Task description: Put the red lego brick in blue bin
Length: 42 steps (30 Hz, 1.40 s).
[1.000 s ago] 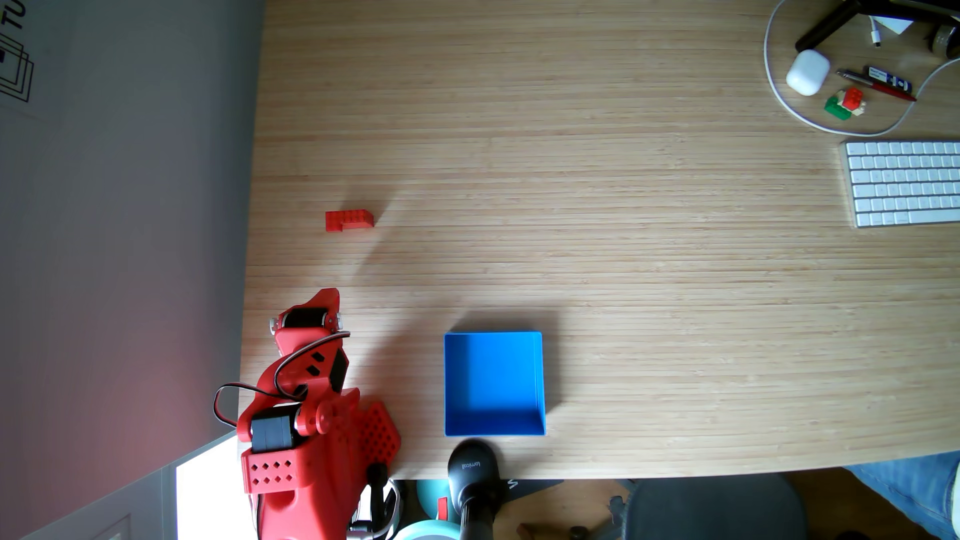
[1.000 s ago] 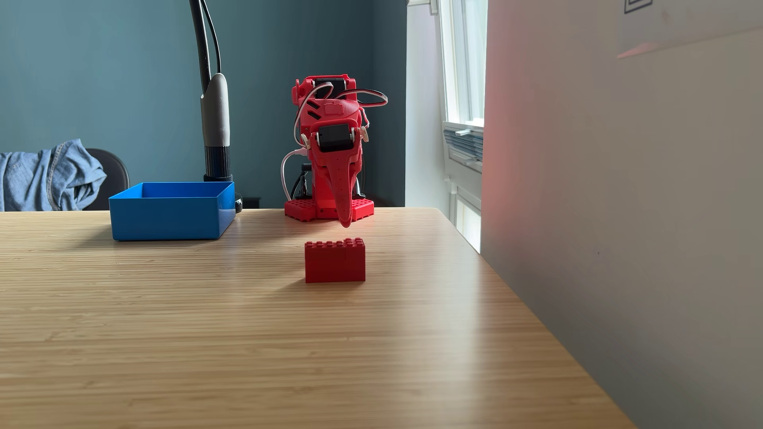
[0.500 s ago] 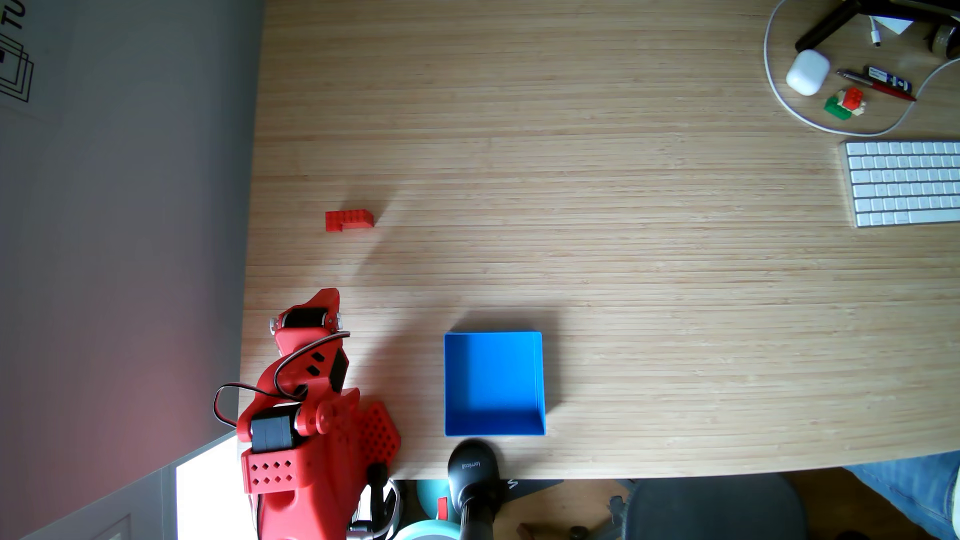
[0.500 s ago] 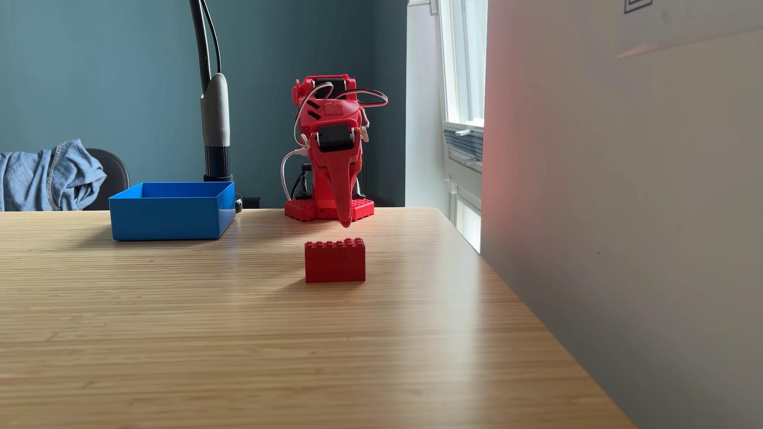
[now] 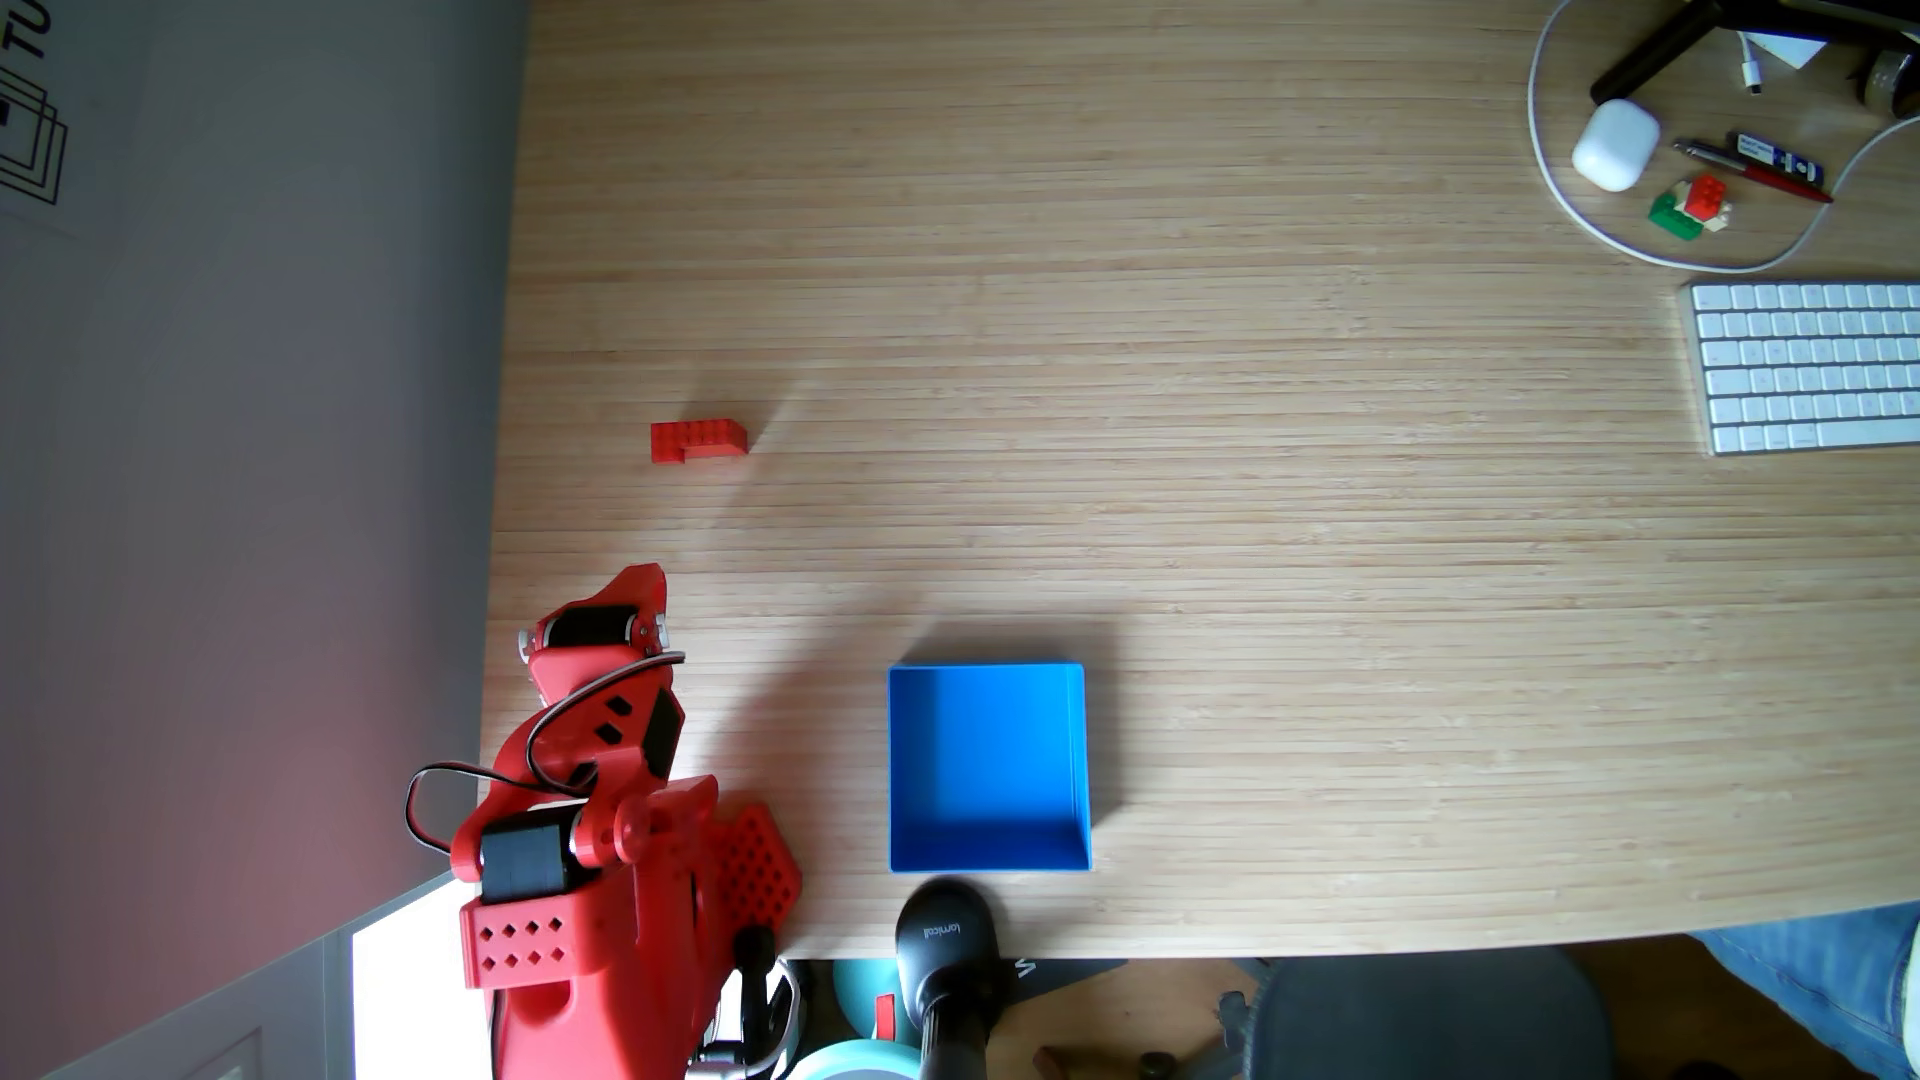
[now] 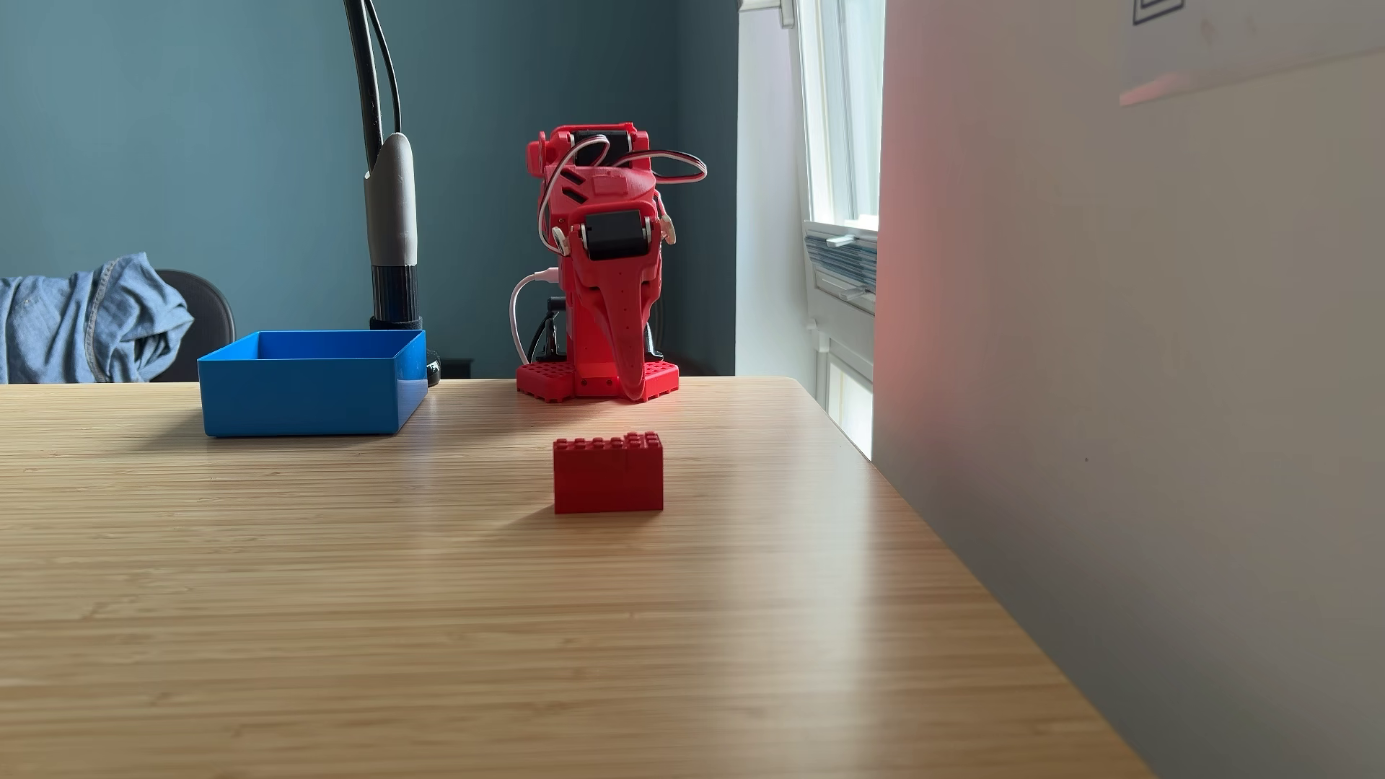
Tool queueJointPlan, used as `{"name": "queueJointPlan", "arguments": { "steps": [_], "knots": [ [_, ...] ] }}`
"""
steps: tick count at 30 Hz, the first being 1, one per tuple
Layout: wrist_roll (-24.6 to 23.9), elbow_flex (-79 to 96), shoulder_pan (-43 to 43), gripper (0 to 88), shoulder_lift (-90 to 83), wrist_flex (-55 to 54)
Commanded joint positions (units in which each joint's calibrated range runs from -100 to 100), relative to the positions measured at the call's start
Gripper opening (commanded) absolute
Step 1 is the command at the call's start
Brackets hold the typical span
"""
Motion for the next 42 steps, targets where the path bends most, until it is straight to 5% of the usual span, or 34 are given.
{"name": "queueJointPlan", "arguments": {
  "steps": [1,22,42],
  "knots": [
    [-0.4,-9.9,0.5,3.6,10.1,-0.7],
    [1.0,-50.1,8.6,26.0,45.8,12.7],
    [2.7,-80.0,8.8,28.5,79.3,25.7]
  ]
}}
